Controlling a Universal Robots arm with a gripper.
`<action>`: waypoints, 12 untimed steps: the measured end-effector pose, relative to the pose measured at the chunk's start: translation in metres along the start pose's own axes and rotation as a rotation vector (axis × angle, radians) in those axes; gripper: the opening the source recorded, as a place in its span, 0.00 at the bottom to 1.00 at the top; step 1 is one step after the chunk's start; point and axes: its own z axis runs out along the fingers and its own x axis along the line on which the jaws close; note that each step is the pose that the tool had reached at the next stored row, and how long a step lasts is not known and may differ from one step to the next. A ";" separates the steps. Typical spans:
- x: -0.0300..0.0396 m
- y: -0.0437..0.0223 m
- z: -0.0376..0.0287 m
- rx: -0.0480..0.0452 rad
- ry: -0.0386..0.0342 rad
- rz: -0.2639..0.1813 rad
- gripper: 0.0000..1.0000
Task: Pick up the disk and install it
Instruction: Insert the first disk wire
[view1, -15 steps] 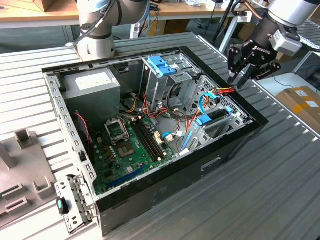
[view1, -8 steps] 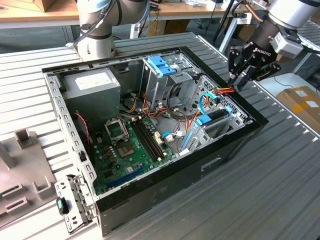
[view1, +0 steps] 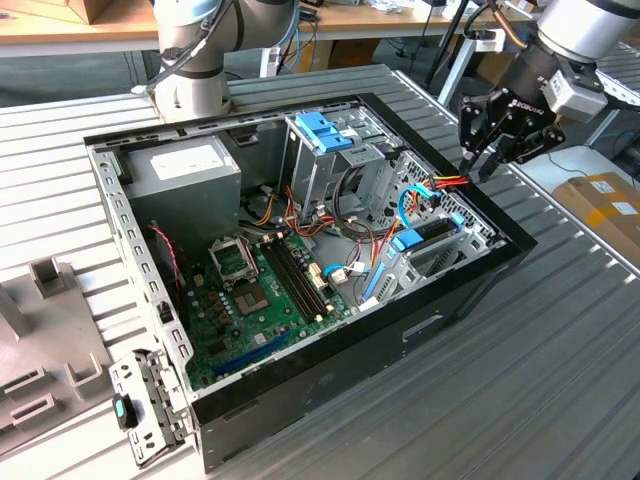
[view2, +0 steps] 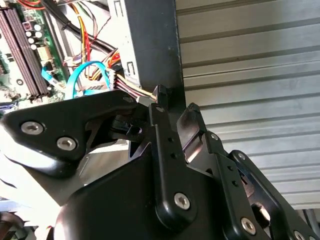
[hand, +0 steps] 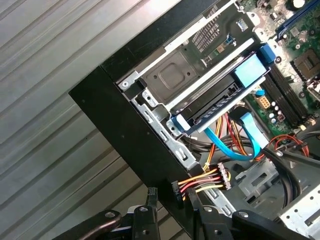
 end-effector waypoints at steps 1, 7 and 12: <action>0.0000 0.0000 0.0000 0.0001 0.0003 0.000 0.36; 0.0028 0.0095 -0.0002 0.0373 -0.0292 -0.011 0.36; -0.0009 0.0126 0.0007 0.0370 -0.0300 -0.022 0.36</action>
